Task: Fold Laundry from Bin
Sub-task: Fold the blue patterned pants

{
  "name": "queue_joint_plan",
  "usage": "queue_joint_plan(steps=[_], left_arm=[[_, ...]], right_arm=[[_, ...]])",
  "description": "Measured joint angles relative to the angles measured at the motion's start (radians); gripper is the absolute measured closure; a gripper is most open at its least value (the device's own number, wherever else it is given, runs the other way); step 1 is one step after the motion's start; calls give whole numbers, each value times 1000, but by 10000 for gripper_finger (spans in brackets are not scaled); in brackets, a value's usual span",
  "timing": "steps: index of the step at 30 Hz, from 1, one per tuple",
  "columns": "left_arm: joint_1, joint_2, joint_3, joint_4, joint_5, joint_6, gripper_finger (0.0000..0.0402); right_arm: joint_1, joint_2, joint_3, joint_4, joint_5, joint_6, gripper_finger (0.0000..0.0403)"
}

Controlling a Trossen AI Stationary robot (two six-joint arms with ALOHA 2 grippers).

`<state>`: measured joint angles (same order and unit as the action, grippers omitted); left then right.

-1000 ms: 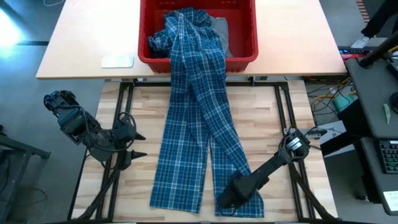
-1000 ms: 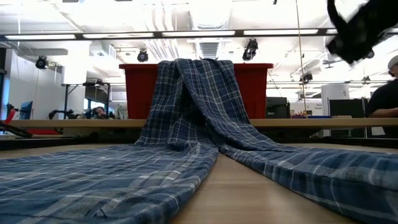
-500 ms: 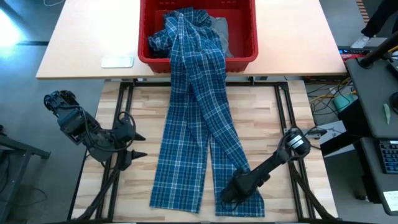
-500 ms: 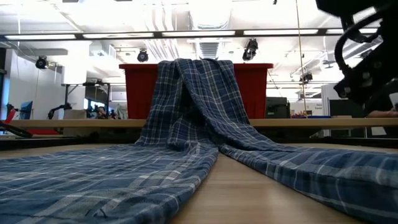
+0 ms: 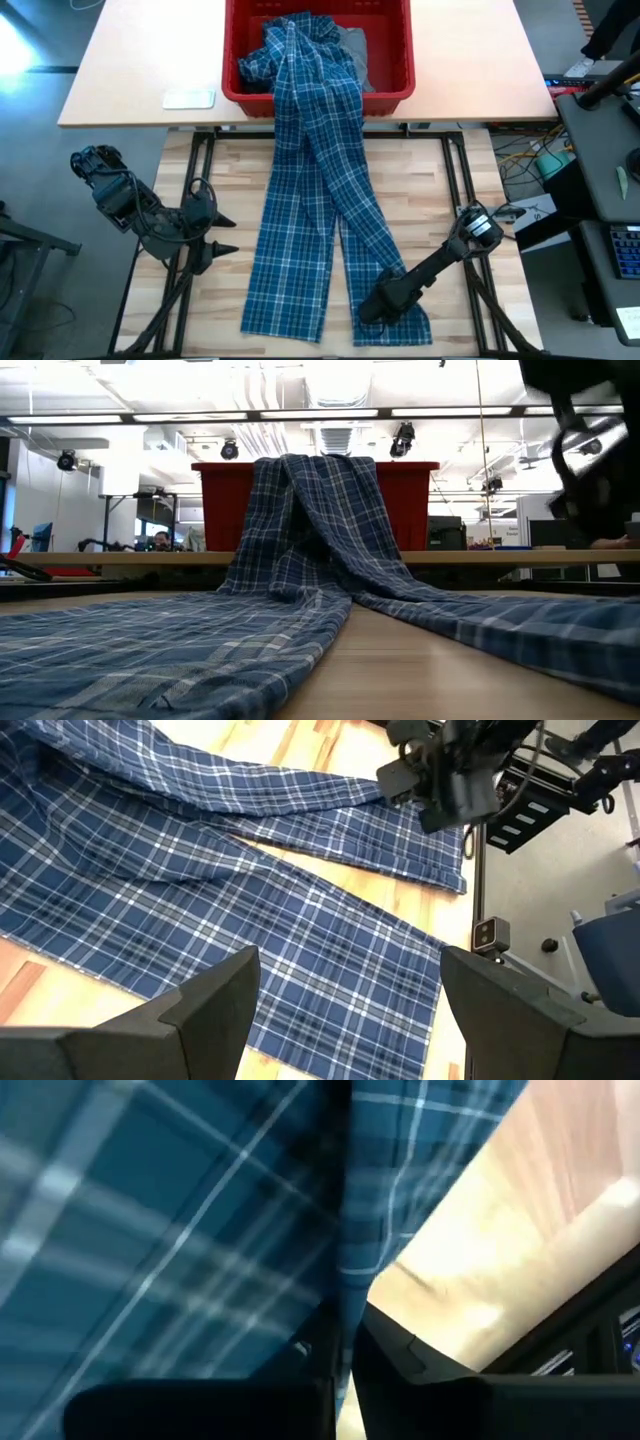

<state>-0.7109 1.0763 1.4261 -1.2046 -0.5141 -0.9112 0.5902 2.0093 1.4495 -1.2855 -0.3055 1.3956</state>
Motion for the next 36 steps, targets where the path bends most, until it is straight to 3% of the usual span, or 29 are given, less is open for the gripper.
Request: queue_joint_plan(steps=[4, 7, 11, 15, 21, 26, 30, 36], left_arm=[[0, 0, 0, 0, -1, 0, 110], [0, 0, 0, 0, -1, 1, 110], [0, 0, 0, 0, -1, 9, 110], [0, -3, 0, -1, 0, 11, 110], [0, -11, 68, -104, 34, 8, 110], [1, -13, 156, -258, 31, 6, 110], [1, -18, 187, -322, 28, -18, 110], [1, -39, 183, -340, 34, -33, 110]], right_arm=[[0, -53, 112, -49, 59, 39, 394], [-5, -96, 241, -31, 176, 65, 394], [-37, -107, 394, 64, 361, 32, 394], [-101, -51, 509, 207, 433, -84, 394], [-194, 139, 678, 411, 387, -234, 394], [-240, 332, 909, 575, 316, -323, 394], [-272, 343, 803, 894, 252, -289, 394], [-304, 382, 797, 908, 270, -323, 394]])
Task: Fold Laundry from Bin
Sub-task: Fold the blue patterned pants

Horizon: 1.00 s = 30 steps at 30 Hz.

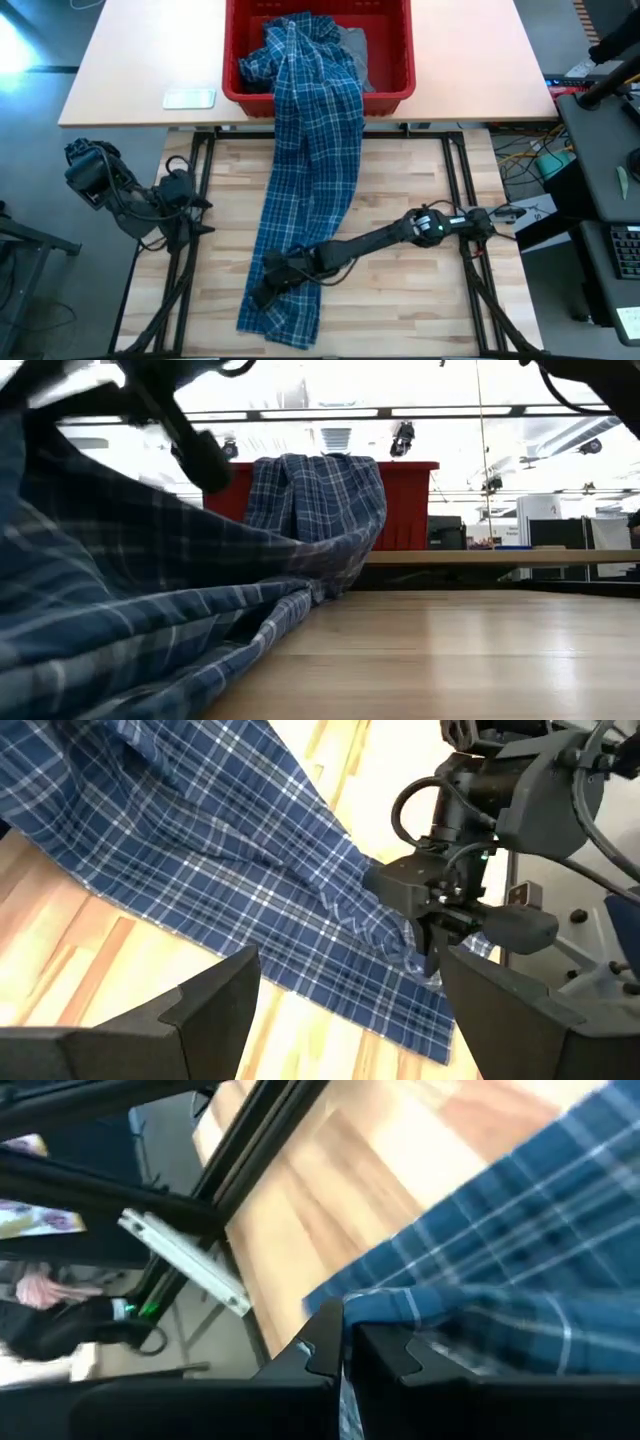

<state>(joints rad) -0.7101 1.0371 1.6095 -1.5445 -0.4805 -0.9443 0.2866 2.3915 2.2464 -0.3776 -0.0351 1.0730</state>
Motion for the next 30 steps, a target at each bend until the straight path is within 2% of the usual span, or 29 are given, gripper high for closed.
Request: queue_joint_plan(steps=[7, 10, 12, 15, 20, 23, 26, 30], left_arm=[[0, -10, -3, -27, -4, -18, 110], [1, -16, -15, -27, -6, -40, 109], [1, -17, -31, -27, -8, -59, 106], [1, -17, -87, -8, -15, -102, 97], [25, -33, -261, 96, 19, -145, 86], [91, -54, -374, 242, 76, -110, 87], [196, -70, -484, 399, 124, -45, 87], [395, -63, -613, 594, 206, 76, 87]], right_arm=[[-12, 36, 24, -45, 58, -84, 394], [-23, 73, 22, -27, 20, -81, 381], [-22, 86, 22, -28, -44, -65, 359], [-15, 85, 22, -81, -73, -86, 311], [47, -1, 21, -303, 81, -158, 242], [91, -68, 27, -454, 96, -173, 213], [124, -73, 25, -559, 110, -250, 189], [172, -30, 12, -569, 241, -368, 175]])
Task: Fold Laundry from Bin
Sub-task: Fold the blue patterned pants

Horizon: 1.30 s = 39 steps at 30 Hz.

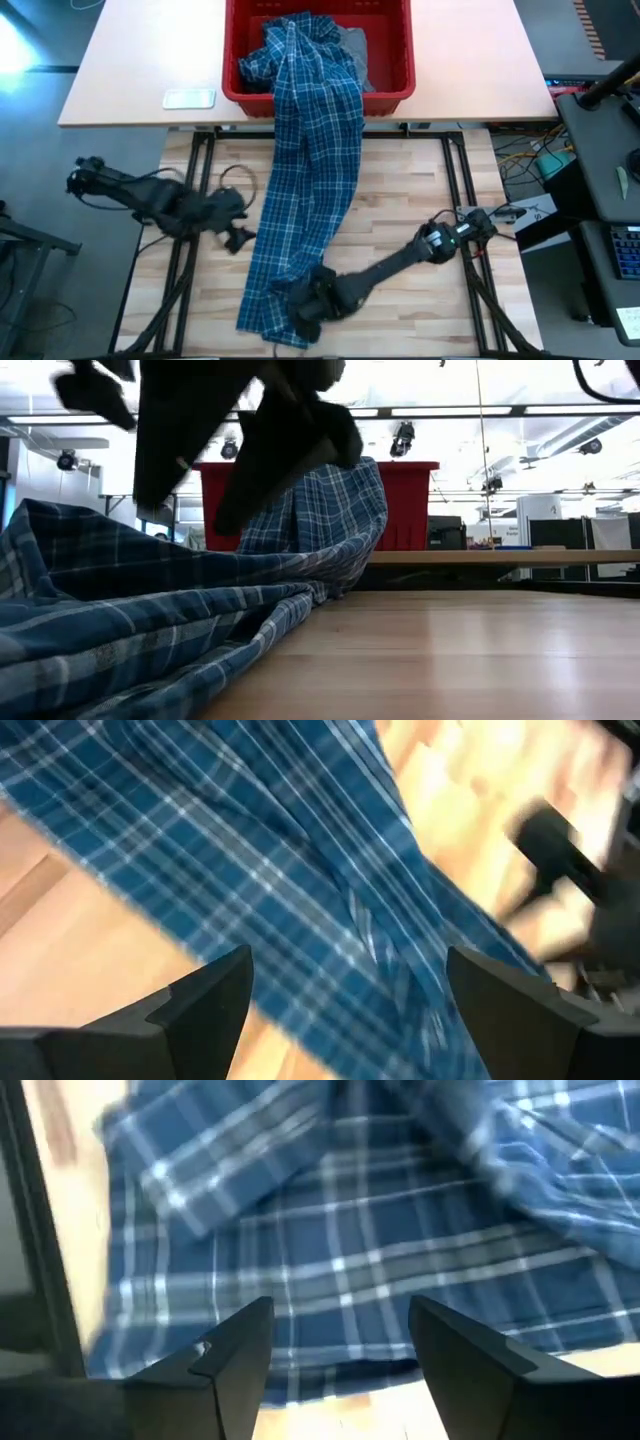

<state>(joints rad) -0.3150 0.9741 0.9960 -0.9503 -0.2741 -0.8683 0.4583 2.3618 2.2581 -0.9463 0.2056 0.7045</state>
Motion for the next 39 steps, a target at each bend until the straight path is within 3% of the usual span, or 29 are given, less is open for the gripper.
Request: queue_joint_plan(steps=[4, 11, 14, 17, 25, 33, 36, 39], left_arm=[[199, 47, -107, 244, 13, 115, 87], [463, 176, -219, 649, 60, 251, 87], [554, 262, -223, 869, 100, 294, 89], [635, 364, -172, 959, 78, 319, 90], [759, 591, 72, 906, 116, 353, 91], [765, 686, 185, 832, 18, 268, 97], [765, 723, 225, 760, -23, 236, 138], [765, 736, 252, 721, -33, 231, 214]], right_arm=[[0, 40, -10, 53, 0, -60, 177], [4, 98, -32, 35, -36, -13, 183], [1, 101, -37, 47, -27, 1, 183], [-2, 103, -38, 56, -21, 2, 183], [-1, 103, -40, 62, -19, -7, 184], [2, 103, -44, 54, -19, -8, 184], [2, 103, -44, 44, -19, -9, 184], [2, 103, -44, 40, -20, -14, 184]])
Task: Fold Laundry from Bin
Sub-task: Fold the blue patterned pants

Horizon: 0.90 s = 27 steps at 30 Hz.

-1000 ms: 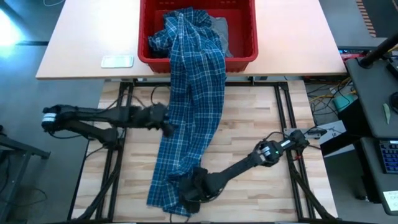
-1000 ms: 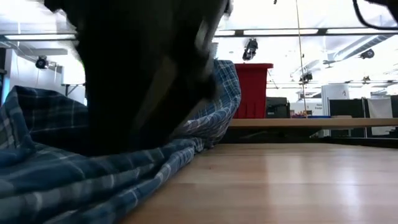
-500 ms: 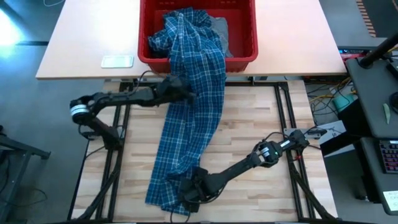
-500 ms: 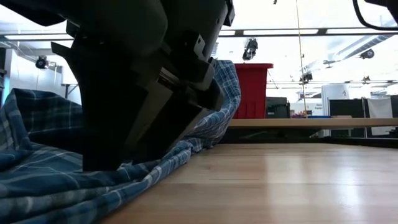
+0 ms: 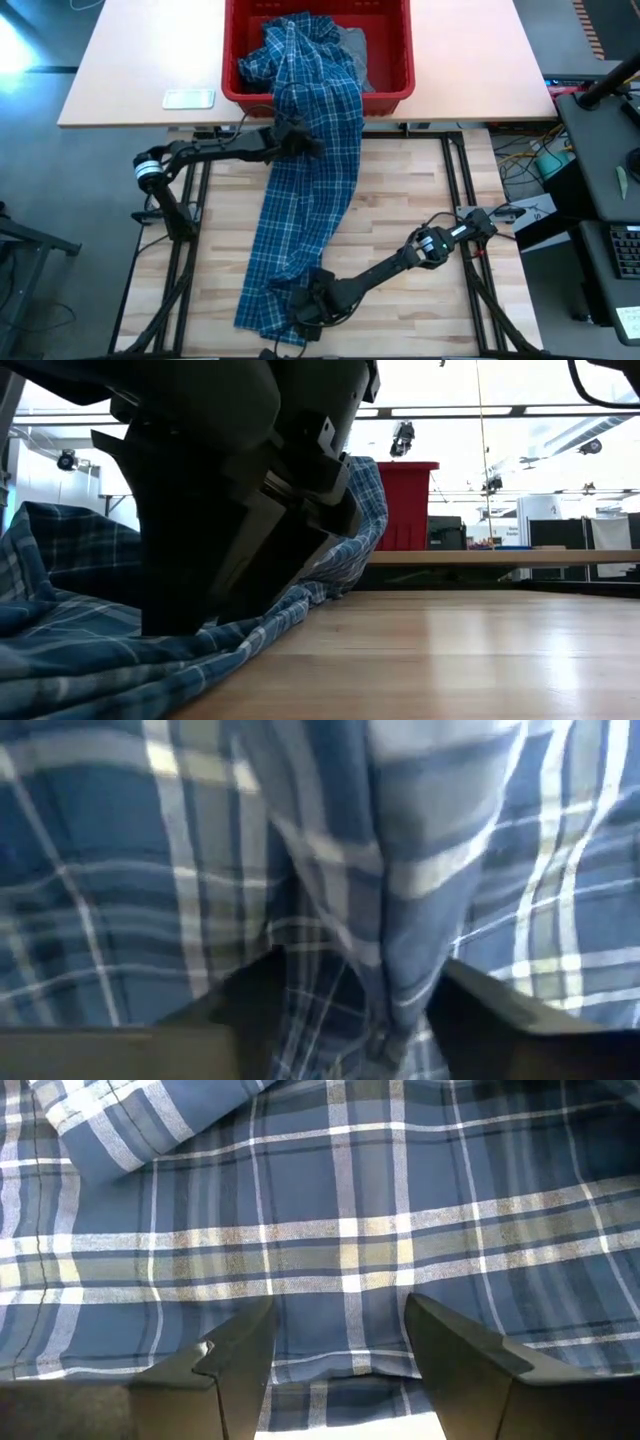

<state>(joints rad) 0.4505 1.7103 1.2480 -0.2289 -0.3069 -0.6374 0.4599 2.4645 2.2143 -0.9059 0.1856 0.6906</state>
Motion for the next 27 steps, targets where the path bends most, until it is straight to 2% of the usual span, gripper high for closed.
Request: queue_joint_plan(steps=[4, 6, 10, 15, 21, 25, 27], left_arm=[[0, -28, 14, -28, -17, 1, 342], [2, -64, 17, -43, -23, 22, 385], [20, -164, 14, -95, -37, 124, 383], [98, -265, -22, -114, -50, 200, 399], [218, -295, -34, -131, -13, 262, 401], [284, -296, 0, -148, 30, 327, 401], [309, -295, 24, -168, 99, 345, 401]], right_arm=[[0, 0, 0, -1, -3, -2, 184], [-1, 0, -1, -2, -3, 2, 184], [-3, -1, -4, -2, -26, 33, 184], [-3, -1, -5, 1, -31, 65, 184], [-2, -1, -5, 3, -33, 70, 184], [-2, -1, -5, 3, -34, 70, 184], [-2, -1, -5, 4, -34, 70, 184]])
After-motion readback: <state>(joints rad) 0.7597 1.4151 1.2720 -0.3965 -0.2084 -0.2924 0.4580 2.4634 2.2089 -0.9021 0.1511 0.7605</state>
